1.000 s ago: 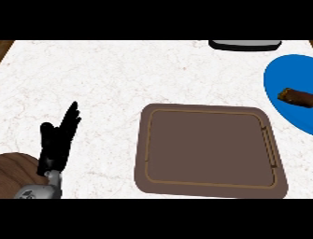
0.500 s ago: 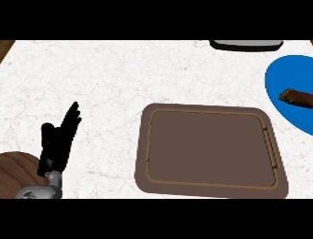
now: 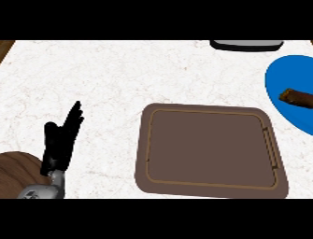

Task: Pick the sweet potato from the tray and place it in the plate

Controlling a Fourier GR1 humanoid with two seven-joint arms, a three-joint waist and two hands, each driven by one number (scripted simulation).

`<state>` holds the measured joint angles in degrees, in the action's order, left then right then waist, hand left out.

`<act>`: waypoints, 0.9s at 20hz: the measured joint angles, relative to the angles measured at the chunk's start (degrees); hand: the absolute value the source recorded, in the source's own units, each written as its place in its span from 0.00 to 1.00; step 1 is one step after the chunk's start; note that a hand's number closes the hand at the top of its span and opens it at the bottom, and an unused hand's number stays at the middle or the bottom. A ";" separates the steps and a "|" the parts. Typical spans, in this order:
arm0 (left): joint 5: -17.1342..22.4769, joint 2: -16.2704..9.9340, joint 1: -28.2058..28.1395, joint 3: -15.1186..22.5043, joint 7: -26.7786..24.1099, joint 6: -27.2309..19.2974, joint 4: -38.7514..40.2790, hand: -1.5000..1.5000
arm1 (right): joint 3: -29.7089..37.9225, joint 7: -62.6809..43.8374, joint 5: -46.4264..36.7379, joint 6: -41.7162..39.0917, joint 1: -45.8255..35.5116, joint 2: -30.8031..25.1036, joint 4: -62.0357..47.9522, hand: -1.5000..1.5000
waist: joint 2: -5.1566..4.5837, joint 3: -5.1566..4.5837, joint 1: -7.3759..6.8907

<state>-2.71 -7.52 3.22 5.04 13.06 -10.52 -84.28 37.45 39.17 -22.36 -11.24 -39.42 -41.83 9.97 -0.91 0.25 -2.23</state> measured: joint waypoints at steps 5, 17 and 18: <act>0.01 0.03 0.34 -0.49 -0.45 0.18 0.54 0.50 | -0.05 0.22 -0.06 1.77 1.33 -0.84 -0.57 0.00 | -0.17 0.06 -0.22; 0.60 -0.61 0.22 -1.27 -0.51 1.70 0.24 0.50 | 0.62 0.98 0.50 2.05 4.94 -4.63 -1.53 0.00 | -0.25 0.16 -0.43; 0.47 -0.77 0.74 -1.47 -0.19 1.61 0.28 0.50 | 0.82 1.07 0.70 2.37 5.23 -4.49 -1.66 0.00 | -0.25 0.15 -0.36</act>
<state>-2.24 -8.29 3.96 3.57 12.87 -8.90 -84.01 38.27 40.24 -21.66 -8.87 -34.19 -46.32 8.31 -1.16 0.40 -2.59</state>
